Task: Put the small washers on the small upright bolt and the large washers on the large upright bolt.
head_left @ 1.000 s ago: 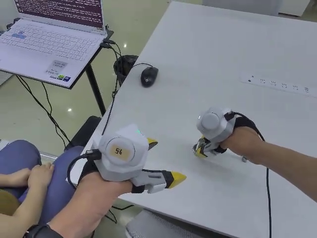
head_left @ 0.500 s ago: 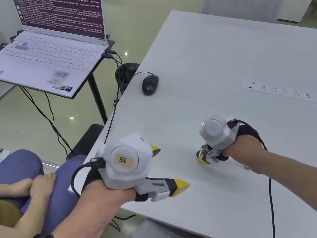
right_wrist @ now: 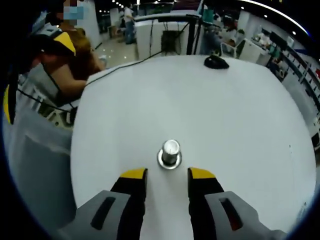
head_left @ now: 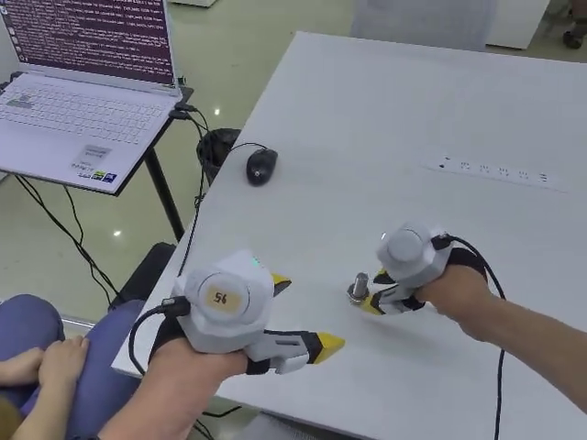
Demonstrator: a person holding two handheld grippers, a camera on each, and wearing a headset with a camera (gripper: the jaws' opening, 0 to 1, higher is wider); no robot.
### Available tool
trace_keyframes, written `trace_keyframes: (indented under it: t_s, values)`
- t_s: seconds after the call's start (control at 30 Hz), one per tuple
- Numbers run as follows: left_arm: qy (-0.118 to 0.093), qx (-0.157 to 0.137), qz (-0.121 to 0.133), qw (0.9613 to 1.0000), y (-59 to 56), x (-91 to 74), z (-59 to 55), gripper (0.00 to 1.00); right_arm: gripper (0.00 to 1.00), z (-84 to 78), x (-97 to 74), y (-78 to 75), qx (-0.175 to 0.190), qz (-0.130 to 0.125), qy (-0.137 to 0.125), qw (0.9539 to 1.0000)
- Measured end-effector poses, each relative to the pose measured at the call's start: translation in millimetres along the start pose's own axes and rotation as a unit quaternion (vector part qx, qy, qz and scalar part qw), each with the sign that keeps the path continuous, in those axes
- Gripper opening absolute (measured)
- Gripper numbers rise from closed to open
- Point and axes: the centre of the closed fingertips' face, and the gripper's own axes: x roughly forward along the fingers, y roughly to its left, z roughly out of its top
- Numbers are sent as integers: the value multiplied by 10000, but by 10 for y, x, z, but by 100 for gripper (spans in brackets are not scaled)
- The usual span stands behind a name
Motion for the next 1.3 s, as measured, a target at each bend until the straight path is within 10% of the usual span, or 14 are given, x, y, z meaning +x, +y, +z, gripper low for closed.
trace_keyframes:
  t_s: [0.83, 1.3]
  values:
    - [210, 41, -91, 9997, 13, 246, -45, 63, 45, -931, -592, 352, 1637, -294, -973, 9813]
    - [317, 283, -141, 9990, -33, 278, -8, 64, 58, -1381, -1108, 403, 2302, -1014, -1451, 9569]
